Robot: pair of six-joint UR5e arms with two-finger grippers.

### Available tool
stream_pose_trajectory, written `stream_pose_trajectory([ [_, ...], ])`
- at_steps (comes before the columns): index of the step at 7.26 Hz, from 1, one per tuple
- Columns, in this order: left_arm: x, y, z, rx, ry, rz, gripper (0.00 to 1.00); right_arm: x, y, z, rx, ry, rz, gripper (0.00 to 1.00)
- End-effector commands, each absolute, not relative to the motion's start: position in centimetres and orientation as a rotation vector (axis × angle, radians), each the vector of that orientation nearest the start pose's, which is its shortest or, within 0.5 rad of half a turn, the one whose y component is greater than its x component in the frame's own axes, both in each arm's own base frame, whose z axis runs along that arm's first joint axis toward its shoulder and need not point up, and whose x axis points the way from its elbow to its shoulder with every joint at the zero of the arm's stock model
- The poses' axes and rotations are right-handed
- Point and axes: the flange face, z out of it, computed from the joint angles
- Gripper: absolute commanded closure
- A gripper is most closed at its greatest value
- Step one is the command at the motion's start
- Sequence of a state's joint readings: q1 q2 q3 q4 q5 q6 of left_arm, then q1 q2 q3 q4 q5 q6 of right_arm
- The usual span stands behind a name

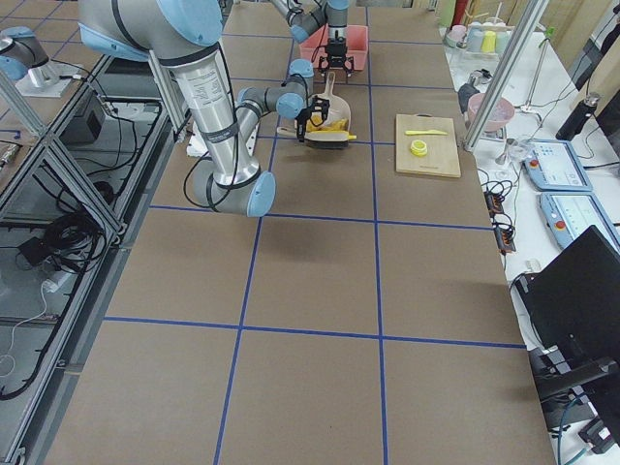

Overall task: Sweep and dump trash into bin
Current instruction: 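Sweep the corn, ginger and potato into the dustpan with the right gripper's brush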

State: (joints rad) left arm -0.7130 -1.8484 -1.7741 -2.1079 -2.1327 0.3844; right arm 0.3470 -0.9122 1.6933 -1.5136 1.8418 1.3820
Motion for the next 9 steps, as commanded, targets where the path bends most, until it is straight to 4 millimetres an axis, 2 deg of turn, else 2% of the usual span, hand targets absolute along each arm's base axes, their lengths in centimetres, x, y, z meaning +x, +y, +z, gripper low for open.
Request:
stream_pose_trajectory([
  [1,39.0,-44.5,35.2,0.919,0.785,1.379,0.01,-62.7,-33.8,18.3,-0.03,-0.884,0.045,1.0],
  [2,39.0,-44.4,35.5,0.911,0.784,1.378,0.01,-63.0,-33.8,16.2,-0.019,-0.924,0.038,1.0],
  [4,38.7,-44.1,35.3,0.916,0.785,1.38,0.01,-62.7,-33.8,13.5,-0.013,-1.017,0.074,1.0],
  [6,38.6,-43.8,36.2,0.9,0.783,1.383,0.02,-62.6,-33.9,12.5,-0.009,-1.056,0.092,1.0],
  [7,38.6,-43.5,37.3,0.876,0.781,1.386,0.02,-62.4,-33.9,12.0,-0.012,-1.085,0.108,1.0],
  [8,38.6,-43.2,37.0,0.88,0.788,1.389,0.02,-62.3,-33.9,11.6,-0.017,-1.119,0.126,1.0],
  [9,38.6,-42.9,37.8,0.858,0.786,1.393,0.02,-62.0,-33.9,11.2,-0.033,-1.165,0.162,1.0],
])
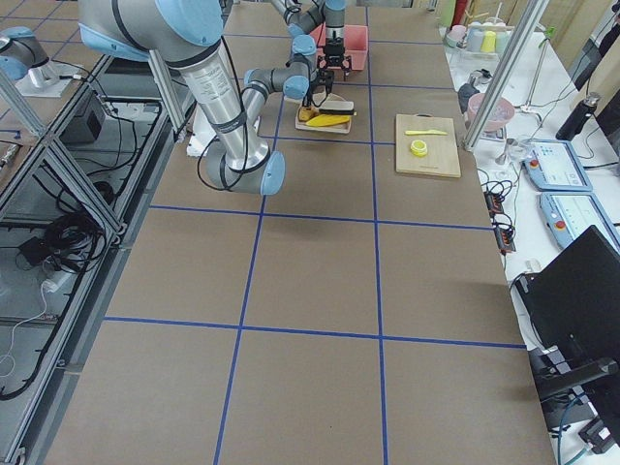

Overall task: Sweep and dump trash into bin
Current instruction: 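Sweep the corn, ginger and potato into the dustpan with the right gripper's brush, then brush the items deeper into the dustpan with the right gripper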

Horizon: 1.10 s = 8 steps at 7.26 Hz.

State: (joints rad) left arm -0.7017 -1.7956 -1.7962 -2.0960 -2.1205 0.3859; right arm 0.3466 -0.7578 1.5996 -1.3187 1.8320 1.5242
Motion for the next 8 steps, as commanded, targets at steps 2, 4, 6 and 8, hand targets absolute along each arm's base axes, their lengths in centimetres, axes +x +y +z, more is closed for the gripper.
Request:
stream_pose_trajectory([
  [2,39.2,-42.3,37.9,0.85,0.793,1.403,0.03,-60.6,-35.2,12.2,-0.032,-1.166,0.174,1.0],
  [4,39.9,-41.7,37.9,0.842,0.803,1.412,0.05,-54.2,-37.3,13.9,-0.1,-1.124,0.147,1.0],
  [6,40.3,-41.4,37.8,0.84,0.808,1.416,0.06,-56.0,-34.2,17.0,-0.071,-1.011,0.035,1.0],
  [8,40.3,-41.4,38.2,0.832,0.806,1.416,0.08,-60.6,-32.7,17.7,-0.055,-0.949,-0.002,1.0],
])
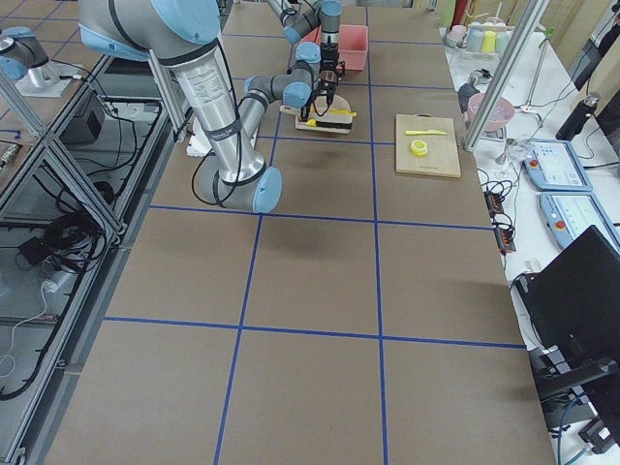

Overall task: Sweep and dump trash into bin
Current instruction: 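Brush the items deeper into the dustpan with the right gripper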

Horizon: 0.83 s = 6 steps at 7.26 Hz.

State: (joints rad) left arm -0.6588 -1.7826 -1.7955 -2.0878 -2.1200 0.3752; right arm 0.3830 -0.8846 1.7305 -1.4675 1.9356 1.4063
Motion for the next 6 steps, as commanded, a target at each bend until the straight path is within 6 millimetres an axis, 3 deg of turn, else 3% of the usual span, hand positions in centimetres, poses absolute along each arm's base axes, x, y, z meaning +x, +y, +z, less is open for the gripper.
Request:
stream_pose_trajectory([
  [1,40.2,-41.4,38.5,0.825,0.805,1.414,0.08,-61.5,-32.7,17.9,-0.047,-0.935,-0.011,1.0],
  [4,39.5,-40.8,39.6,0.809,0.803,1.416,0.08,-64.9,-34.0,16.2,-0.017,-0.917,-0.018,1.0],
  [6,39.4,-40.8,39.6,0.81,0.804,1.415,0.08,-65.4,-34.4,13.9,-0.005,-0.937,-0.013,1.0],
])
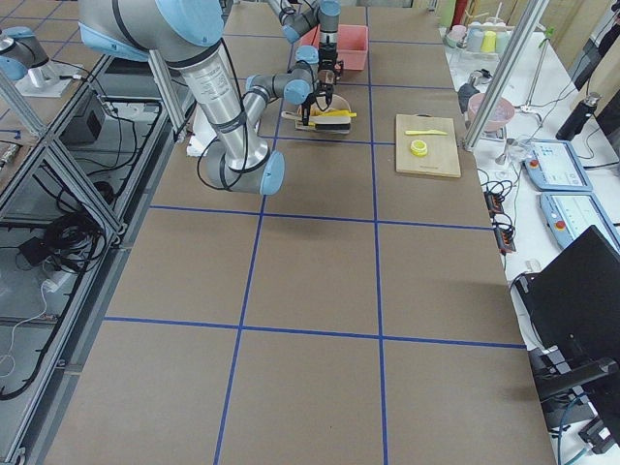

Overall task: Sweep and dump trash into bin
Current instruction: 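Brush the items deeper into the dustpan with the right gripper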

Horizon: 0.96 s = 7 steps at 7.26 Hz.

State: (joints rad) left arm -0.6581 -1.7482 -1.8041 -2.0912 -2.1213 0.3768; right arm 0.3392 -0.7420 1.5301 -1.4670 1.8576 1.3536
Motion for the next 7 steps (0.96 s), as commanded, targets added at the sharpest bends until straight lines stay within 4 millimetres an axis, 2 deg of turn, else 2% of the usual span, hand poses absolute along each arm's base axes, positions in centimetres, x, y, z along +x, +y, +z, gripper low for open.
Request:
stream_pose_trajectory([
  [1,39.4,-40.8,39.6,0.81,0.802,1.415,0.08,-65.4,-34.4,12.4,-0.002,-0.967,-0.005,1.0],
  [3,39.5,-40.8,39.6,0.807,0.804,1.414,0.08,-66.1,-34.7,10.4,-0.007,-1.043,0.041,1.0],
  [7,39.6,-40.9,40.1,0.798,0.801,1.416,0.12,-66.1,-34.9,11.1,0.002,-1.04,0.054,1.0],
])
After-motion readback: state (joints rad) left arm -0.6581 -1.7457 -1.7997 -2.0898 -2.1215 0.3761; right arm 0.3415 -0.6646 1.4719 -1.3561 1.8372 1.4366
